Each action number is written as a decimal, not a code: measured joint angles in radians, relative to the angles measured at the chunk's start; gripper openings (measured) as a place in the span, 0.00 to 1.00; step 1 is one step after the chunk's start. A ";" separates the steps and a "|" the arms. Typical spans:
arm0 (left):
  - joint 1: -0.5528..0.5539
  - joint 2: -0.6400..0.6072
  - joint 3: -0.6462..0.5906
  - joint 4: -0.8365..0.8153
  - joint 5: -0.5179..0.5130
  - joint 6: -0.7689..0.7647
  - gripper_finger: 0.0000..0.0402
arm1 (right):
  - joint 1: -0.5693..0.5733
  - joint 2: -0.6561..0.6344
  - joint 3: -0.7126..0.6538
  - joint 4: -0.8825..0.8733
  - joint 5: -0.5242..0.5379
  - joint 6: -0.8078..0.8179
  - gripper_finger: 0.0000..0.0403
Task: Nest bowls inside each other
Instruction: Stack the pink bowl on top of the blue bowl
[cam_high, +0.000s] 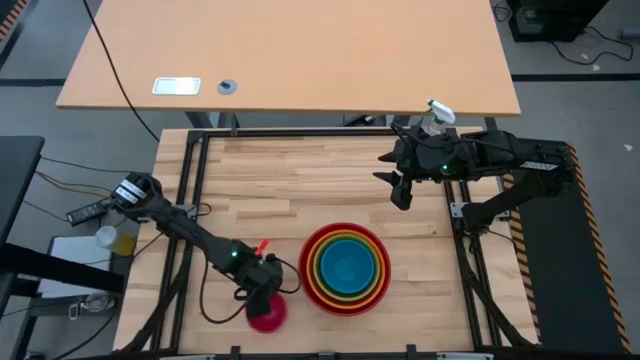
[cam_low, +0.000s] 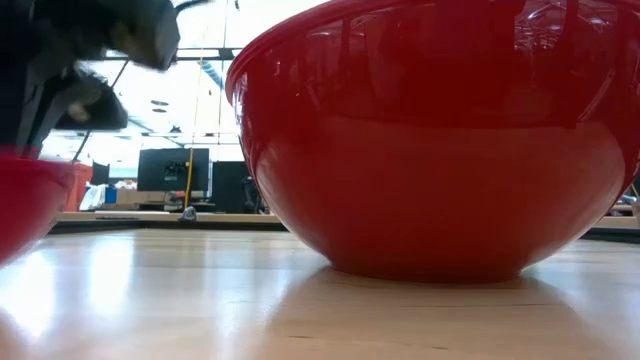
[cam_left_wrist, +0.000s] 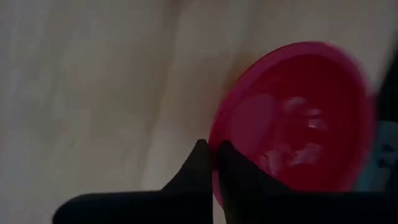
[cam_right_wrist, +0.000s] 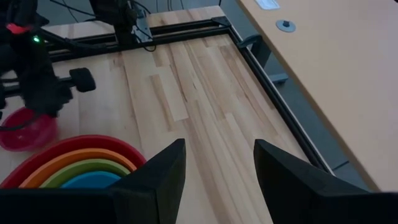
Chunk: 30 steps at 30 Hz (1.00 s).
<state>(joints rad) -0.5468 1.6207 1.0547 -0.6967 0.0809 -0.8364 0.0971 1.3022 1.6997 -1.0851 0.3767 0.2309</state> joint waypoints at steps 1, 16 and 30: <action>0.000 0.000 0.015 0.009 0.005 0.022 0.01 | 0.000 0.000 0.000 0.000 0.000 -0.003 0.49; 0.104 0.000 0.222 0.026 -0.006 0.205 0.00 | 0.000 0.000 0.000 0.000 -0.001 -0.024 0.49; 0.139 -0.010 0.221 -0.181 -0.088 0.114 0.08 | 0.000 0.000 0.000 -0.001 -0.007 -0.032 0.49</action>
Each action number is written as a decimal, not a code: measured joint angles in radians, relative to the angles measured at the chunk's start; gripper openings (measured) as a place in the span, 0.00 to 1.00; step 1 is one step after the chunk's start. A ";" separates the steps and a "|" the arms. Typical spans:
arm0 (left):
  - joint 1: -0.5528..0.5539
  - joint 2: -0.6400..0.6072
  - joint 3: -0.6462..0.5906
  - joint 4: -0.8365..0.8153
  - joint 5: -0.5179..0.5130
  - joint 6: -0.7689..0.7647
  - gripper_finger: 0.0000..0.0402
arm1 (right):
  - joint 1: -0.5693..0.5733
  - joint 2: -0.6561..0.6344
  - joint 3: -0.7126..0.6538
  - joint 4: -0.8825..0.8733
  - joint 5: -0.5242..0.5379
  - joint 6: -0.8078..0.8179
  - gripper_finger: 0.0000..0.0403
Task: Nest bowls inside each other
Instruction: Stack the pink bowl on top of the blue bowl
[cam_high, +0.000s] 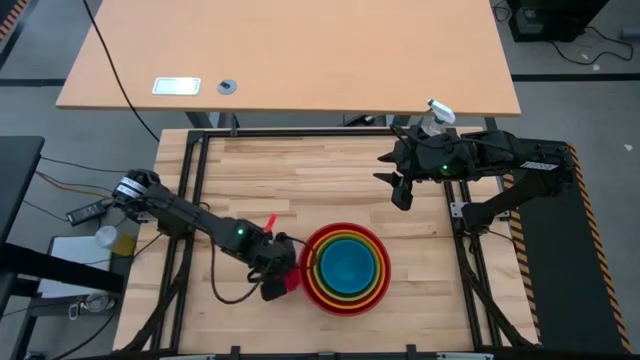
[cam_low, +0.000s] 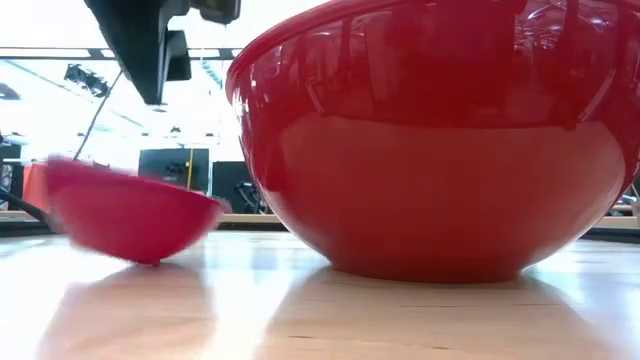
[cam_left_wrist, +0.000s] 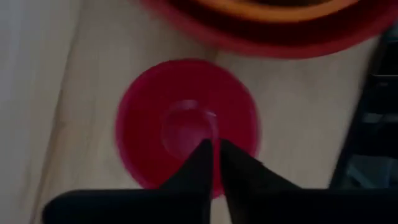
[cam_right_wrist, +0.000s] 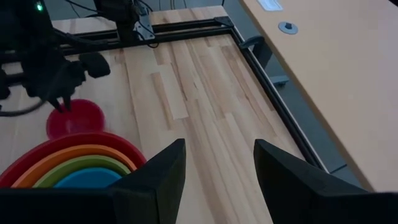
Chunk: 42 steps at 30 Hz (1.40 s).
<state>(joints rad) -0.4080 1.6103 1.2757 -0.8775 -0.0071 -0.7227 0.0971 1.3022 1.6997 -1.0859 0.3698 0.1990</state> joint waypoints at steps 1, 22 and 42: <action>-0.002 0.009 -0.006 -0.006 0.001 -0.024 0.12 | 0.000 0.000 0.000 0.000 0.001 0.000 0.49; -0.113 0.158 -0.007 0.159 0.110 -0.018 0.43 | 0.000 0.000 0.000 0.018 0.007 0.007 0.49; -0.183 0.181 -0.007 0.044 0.027 0.010 0.43 | 0.000 0.000 0.000 0.062 0.003 0.019 0.49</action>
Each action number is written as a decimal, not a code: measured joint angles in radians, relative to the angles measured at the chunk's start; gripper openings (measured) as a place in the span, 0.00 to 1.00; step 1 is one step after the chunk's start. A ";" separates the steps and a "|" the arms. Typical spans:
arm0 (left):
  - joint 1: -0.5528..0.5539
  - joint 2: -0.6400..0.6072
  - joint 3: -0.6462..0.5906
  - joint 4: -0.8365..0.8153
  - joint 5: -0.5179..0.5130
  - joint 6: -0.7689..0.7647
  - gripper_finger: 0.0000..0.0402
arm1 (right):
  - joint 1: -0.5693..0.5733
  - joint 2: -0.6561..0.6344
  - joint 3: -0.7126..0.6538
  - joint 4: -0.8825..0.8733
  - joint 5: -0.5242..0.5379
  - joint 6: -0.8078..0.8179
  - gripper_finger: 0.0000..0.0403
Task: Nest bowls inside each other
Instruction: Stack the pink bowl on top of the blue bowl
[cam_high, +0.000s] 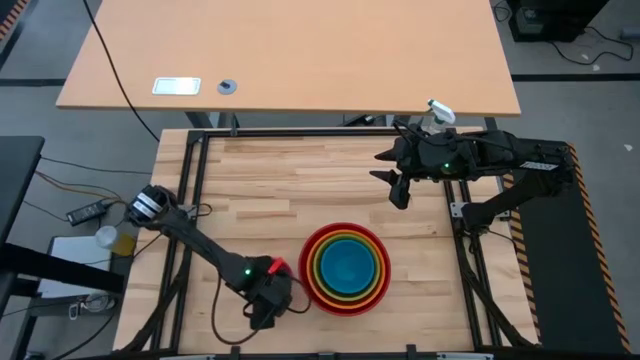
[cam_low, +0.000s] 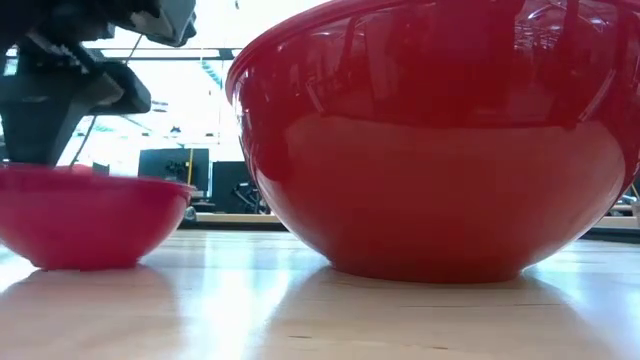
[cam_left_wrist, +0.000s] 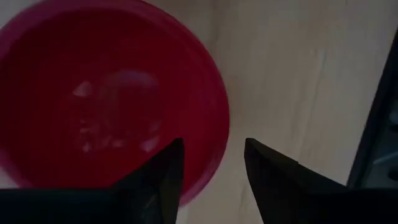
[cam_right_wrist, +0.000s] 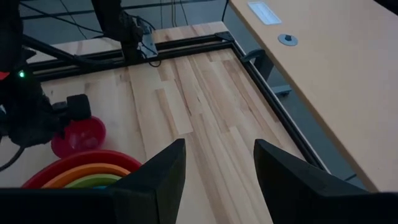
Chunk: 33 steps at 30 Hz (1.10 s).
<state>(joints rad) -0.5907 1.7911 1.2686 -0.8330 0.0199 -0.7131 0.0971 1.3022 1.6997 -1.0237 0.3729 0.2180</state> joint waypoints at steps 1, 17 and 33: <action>-0.004 0.005 0.000 0.005 0.002 0.005 0.43 | 0.000 0.000 0.000 0.000 0.000 0.000 0.49; -0.050 0.081 0.003 -0.054 -0.086 0.037 0.11 | 0.000 0.000 0.000 -0.001 0.000 0.000 0.49; -0.004 -0.056 0.234 -0.251 -0.062 0.137 0.02 | 0.000 -0.002 0.000 -0.058 0.006 0.018 0.48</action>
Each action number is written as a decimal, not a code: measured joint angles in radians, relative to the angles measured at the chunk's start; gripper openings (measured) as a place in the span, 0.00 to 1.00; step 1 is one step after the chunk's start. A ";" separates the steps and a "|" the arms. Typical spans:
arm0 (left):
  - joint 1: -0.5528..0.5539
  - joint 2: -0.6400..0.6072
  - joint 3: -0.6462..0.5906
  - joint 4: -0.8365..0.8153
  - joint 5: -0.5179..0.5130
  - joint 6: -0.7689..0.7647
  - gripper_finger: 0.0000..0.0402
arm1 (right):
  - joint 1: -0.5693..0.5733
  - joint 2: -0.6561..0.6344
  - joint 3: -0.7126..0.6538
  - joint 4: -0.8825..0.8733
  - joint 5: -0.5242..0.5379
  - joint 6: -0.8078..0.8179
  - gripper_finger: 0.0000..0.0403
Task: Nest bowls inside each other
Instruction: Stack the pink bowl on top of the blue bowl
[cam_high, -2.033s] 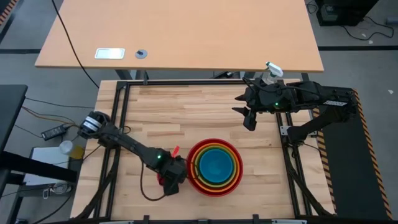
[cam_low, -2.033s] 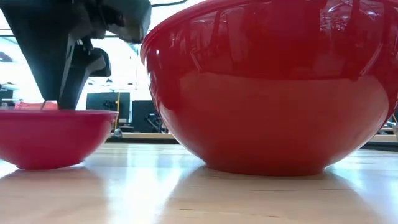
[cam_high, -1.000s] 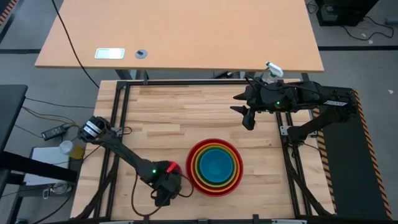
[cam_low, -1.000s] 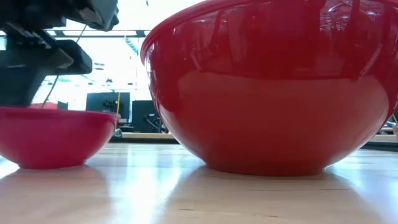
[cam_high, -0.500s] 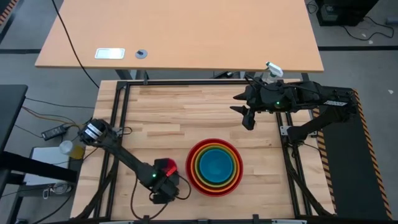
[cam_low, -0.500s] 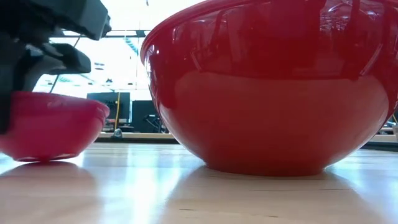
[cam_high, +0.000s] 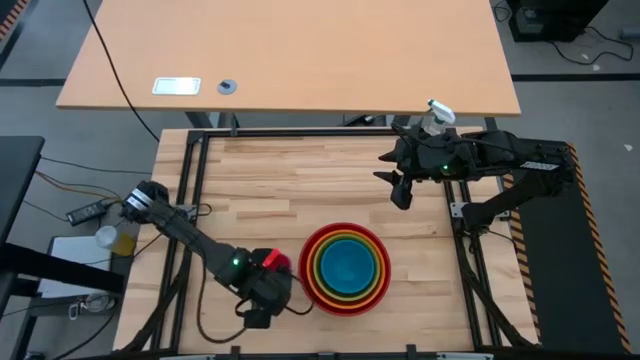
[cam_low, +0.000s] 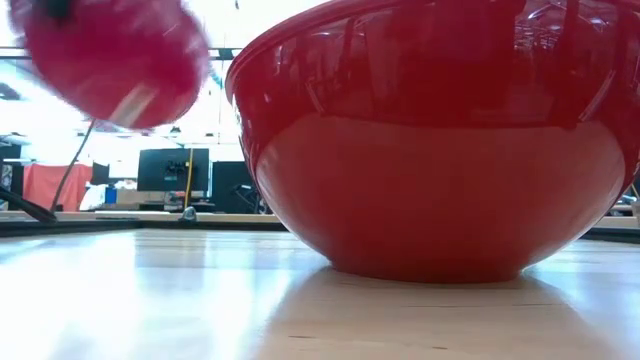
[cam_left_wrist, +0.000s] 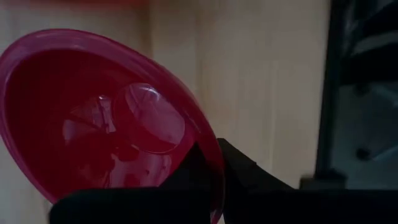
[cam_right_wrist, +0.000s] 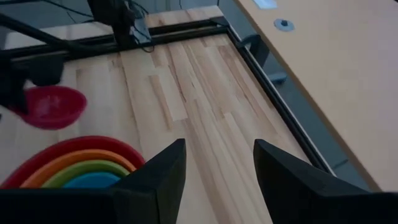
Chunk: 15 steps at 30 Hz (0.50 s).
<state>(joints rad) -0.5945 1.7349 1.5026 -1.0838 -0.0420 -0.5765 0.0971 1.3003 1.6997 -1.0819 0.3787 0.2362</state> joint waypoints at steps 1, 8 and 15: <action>0.010 0.001 0.032 -0.002 -0.013 0.018 0.02 | 0.000 -0.001 0.000 -0.008 0.006 0.004 0.48; 0.129 0.092 0.242 -0.014 -0.069 0.164 0.02 | -0.011 -0.009 -0.001 -0.188 0.022 0.130 0.48; 0.209 0.293 0.515 -0.007 -0.070 0.374 0.02 | -0.041 -0.109 -0.001 -0.216 0.053 0.186 0.48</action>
<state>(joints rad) -0.3853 2.0280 2.0171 -1.0903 -0.1119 -0.2028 0.0565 1.1913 1.6989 -1.2975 0.4315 0.4218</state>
